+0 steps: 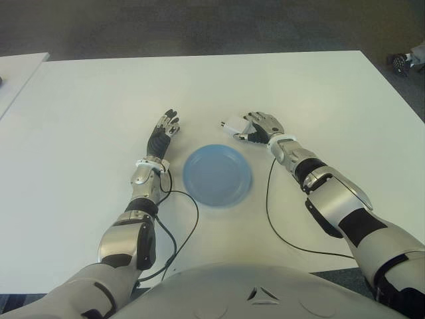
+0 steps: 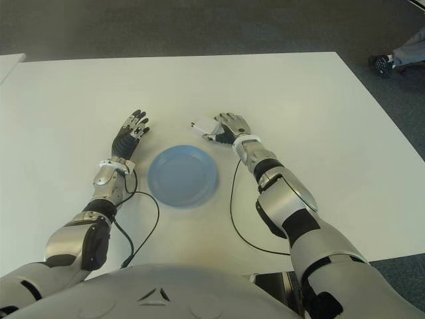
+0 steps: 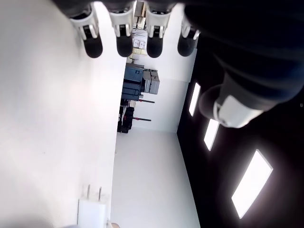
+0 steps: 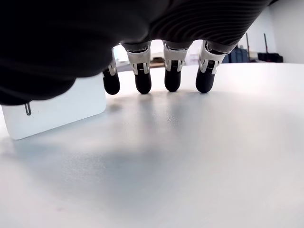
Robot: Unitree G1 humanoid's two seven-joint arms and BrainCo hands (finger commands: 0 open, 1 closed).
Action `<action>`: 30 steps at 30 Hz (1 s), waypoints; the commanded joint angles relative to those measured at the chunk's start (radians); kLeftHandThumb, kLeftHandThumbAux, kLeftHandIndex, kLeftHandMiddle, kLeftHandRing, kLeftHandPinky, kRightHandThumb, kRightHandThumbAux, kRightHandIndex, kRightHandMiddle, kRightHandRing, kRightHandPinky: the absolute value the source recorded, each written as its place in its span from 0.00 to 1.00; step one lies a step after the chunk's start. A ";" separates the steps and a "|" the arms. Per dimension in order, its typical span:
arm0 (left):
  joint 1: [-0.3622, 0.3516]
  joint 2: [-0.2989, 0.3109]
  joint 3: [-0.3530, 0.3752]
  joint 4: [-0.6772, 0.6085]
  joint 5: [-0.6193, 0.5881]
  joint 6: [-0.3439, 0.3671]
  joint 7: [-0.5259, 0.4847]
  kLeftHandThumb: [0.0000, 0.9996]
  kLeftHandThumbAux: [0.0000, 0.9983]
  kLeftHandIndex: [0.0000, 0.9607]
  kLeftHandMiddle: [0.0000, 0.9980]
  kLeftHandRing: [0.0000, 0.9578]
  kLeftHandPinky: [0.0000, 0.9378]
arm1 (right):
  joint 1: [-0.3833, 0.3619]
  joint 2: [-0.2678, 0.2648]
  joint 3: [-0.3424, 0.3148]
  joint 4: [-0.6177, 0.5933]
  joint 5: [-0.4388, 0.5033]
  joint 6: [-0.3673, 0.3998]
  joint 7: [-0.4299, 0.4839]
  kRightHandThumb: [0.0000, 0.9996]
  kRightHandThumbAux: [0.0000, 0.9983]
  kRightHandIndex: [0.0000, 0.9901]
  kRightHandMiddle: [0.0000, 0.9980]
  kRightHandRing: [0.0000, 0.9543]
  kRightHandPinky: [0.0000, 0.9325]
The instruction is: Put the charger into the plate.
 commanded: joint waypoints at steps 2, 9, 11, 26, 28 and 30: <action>0.040 -0.006 0.004 0.034 -0.003 0.045 -0.010 0.10 0.56 0.00 0.03 0.04 0.09 | 0.044 0.004 0.041 0.029 -0.043 0.004 0.056 0.31 0.12 0.00 0.00 0.00 0.00; 0.036 -0.005 0.011 0.038 -0.005 0.047 -0.014 0.09 0.54 0.01 0.03 0.04 0.09 | 0.034 0.005 0.053 0.021 -0.052 0.005 0.005 0.34 0.12 0.03 0.00 0.00 0.00; 0.035 -0.005 0.011 0.040 -0.004 0.047 -0.014 0.09 0.54 0.01 0.03 0.04 0.09 | 0.028 0.010 0.049 0.015 -0.046 0.006 -0.016 0.36 0.14 0.09 0.00 0.00 0.00; 0.019 -0.003 0.016 0.054 -0.001 0.043 -0.011 0.06 0.51 0.02 0.07 0.08 0.12 | 0.065 0.011 0.047 0.023 -0.060 0.041 -0.374 0.72 0.69 0.44 0.75 0.78 0.83; 0.017 -0.003 0.017 0.057 -0.001 0.042 -0.010 0.06 0.51 0.02 0.07 0.08 0.12 | 0.064 0.013 0.043 0.022 -0.056 0.043 -0.391 0.73 0.70 0.44 0.77 0.81 0.87; 0.016 -0.003 0.017 0.060 -0.001 0.040 -0.009 0.06 0.51 0.02 0.07 0.09 0.13 | 0.061 0.019 0.033 0.018 -0.045 0.039 -0.401 0.74 0.70 0.44 0.80 0.84 0.90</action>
